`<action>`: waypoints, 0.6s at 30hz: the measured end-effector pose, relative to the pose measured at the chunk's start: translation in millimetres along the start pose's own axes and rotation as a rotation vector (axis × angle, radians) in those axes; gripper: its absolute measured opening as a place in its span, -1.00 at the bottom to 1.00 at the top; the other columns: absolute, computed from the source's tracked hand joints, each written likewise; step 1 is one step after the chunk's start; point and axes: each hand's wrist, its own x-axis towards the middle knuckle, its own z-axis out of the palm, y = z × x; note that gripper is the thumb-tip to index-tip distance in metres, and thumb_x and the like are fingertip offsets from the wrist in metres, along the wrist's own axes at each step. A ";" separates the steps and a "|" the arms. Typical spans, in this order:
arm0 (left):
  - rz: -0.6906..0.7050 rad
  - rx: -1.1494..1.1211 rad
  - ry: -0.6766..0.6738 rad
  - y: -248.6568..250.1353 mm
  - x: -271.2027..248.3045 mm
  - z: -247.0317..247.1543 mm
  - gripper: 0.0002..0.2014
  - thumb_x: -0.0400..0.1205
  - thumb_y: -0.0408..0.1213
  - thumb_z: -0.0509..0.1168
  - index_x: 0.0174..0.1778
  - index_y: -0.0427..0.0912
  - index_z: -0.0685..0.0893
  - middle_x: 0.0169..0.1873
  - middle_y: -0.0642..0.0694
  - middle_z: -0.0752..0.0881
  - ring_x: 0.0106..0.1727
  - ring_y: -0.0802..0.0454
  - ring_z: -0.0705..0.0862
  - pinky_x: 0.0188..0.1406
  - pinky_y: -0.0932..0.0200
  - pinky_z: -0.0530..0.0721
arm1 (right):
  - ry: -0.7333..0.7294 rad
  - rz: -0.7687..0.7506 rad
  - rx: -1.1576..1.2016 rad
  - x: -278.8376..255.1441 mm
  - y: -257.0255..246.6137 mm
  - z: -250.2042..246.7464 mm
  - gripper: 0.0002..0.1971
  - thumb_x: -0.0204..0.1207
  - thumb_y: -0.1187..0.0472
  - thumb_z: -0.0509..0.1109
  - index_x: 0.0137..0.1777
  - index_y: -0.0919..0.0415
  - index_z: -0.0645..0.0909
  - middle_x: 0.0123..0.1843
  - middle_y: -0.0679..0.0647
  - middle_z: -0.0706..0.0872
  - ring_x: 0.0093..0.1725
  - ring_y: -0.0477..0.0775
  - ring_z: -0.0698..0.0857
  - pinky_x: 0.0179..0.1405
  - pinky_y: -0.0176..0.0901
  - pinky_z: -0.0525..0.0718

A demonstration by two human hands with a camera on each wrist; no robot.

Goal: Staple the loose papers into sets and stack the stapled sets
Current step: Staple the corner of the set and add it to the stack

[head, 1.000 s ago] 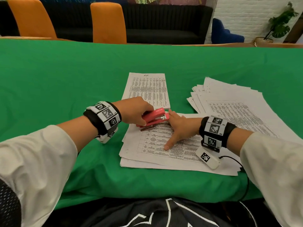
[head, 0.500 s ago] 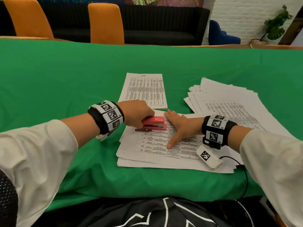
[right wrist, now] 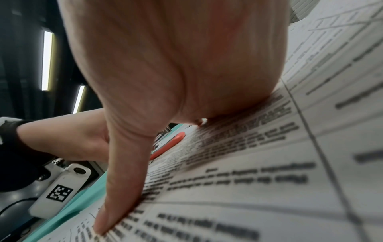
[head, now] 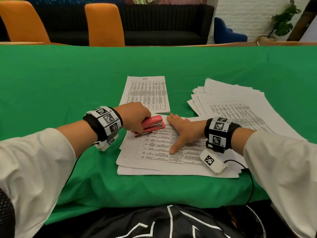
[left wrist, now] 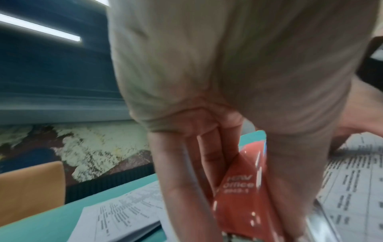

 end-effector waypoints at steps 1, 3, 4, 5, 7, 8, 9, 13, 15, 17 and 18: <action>0.001 -0.008 0.001 -0.7 -0.7 1.2 -0.87 0.58 -0.20 0.44 0.00 0.03 0.66 -0.27 0.10 0.65 -0.22 0.05 0.61 -0.32 0.17 0.44 | 0.000 -0.001 -0.004 0.8 -0.4 0.0 0.45 0.31 -0.36 0.65 0.83 0.13 -0.38 0.85 0.09 -0.39 0.83 0.08 -0.35 0.81 0.24 -0.32; 0.037 -0.029 -0.002 -0.3 -2.7 1.9 -0.84 0.58 -0.23 0.42 -0.01 0.10 0.61 -0.25 0.11 0.66 -0.18 0.03 0.62 -0.28 0.16 0.44 | 0.001 -0.004 -0.017 2.5 -1.0 0.4 0.46 0.30 -0.38 0.64 0.83 0.13 -0.38 0.85 0.09 -0.39 0.83 0.08 -0.35 0.80 0.23 -0.32; 0.053 -0.039 -0.009 0.0 -3.3 1.2 -0.82 0.58 -0.24 0.42 0.00 0.12 0.62 -0.24 0.11 0.67 -0.17 0.03 0.63 -0.26 0.16 0.44 | 0.003 -0.004 -0.017 3.0 -0.8 0.6 0.47 0.30 -0.39 0.64 0.83 0.13 -0.38 0.85 0.09 -0.39 0.83 0.08 -0.35 0.80 0.23 -0.33; 0.056 -0.050 -0.022 0.1 -3.3 0.3 -0.82 0.58 -0.23 0.43 0.03 0.12 0.64 -0.23 0.11 0.68 -0.16 0.04 0.63 -0.25 0.15 0.45 | 0.006 -0.002 -0.013 3.3 -0.6 1.2 0.47 0.29 -0.39 0.64 0.83 0.12 -0.37 0.85 0.09 -0.39 0.83 0.07 -0.35 0.80 0.23 -0.33; 0.024 -0.079 -0.048 -1.2 -2.6 -1.9 -0.80 0.57 -0.21 0.45 0.08 0.08 0.69 -0.19 0.11 0.71 -0.15 0.06 0.65 -0.26 0.16 0.47 | 0.007 0.000 -0.011 2.5 -0.8 1.1 0.47 0.29 -0.39 0.65 0.83 0.12 -0.37 0.85 0.08 -0.39 0.83 0.07 -0.35 0.80 0.23 -0.33; -0.002 -0.083 -0.058 -1.8 -1.8 -2.6 -0.79 0.56 -0.20 0.47 0.10 0.04 0.71 -0.19 0.10 0.72 -0.15 0.06 0.66 -0.27 0.17 0.50 | 0.002 0.001 -0.011 1.8 -1.3 1.0 0.47 0.29 -0.39 0.65 0.83 0.12 -0.37 0.85 0.08 -0.39 0.83 0.07 -0.35 0.80 0.23 -0.33; -0.027 -0.073 -0.063 -2.2 -1.7 -3.1 -0.79 0.56 -0.19 0.47 0.09 0.02 0.72 -0.19 0.08 0.72 -0.16 0.05 0.67 -0.28 0.18 0.53 | 0.000 0.002 -0.012 0.9 -2.3 0.8 0.46 0.30 -0.38 0.65 0.83 0.12 -0.38 0.85 0.08 -0.40 0.83 0.07 -0.35 0.80 0.23 -0.33; 0.006 -0.052 -0.051 -2.8 -2.9 1.3 -0.85 0.59 -0.20 0.43 0.04 0.06 0.65 -0.18 0.07 0.70 -0.18 0.08 0.62 -0.31 0.19 0.44 | -0.001 0.004 -0.029 -0.9 -4.6 -0.8 0.44 0.33 -0.36 0.64 0.83 0.14 -0.38 0.85 0.09 -0.40 0.83 0.10 -0.34 0.81 0.27 -0.30; 0.048 -0.065 -0.047 -7.1 -6.3 3.6 -0.84 0.58 -0.22 0.42 0.04 0.08 0.65 -0.15 0.07 0.72 -0.14 0.04 0.63 -0.26 0.15 0.45 | -0.004 0.004 -0.028 -2.0 -5.6 -1.7 0.44 0.35 -0.35 0.64 0.83 0.15 -0.38 0.85 0.10 -0.40 0.83 0.10 -0.34 0.80 0.27 -0.31; 0.046 -0.080 -0.048 -12.2 -10.6 4.4 -0.85 0.59 -0.20 0.42 0.03 0.09 0.64 -0.15 0.07 0.72 -0.13 0.04 0.63 -0.25 0.15 0.45 | -0.007 0.004 -0.018 -2.9 -6.2 -2.4 0.43 0.35 -0.34 0.64 0.83 0.15 -0.38 0.85 0.09 -0.40 0.83 0.09 -0.34 0.79 0.27 -0.33; 0.038 -0.081 -0.046 -13.1 -11.8 4.5 -0.86 0.59 -0.19 0.43 0.00 0.10 0.62 -0.16 0.07 0.71 -0.14 0.03 0.63 -0.27 0.16 0.44 | -0.005 0.003 -0.014 -3.3 -6.0 -2.4 0.43 0.35 -0.34 0.64 0.83 0.14 -0.37 0.85 0.08 -0.39 0.83 0.09 -0.34 0.79 0.28 -0.34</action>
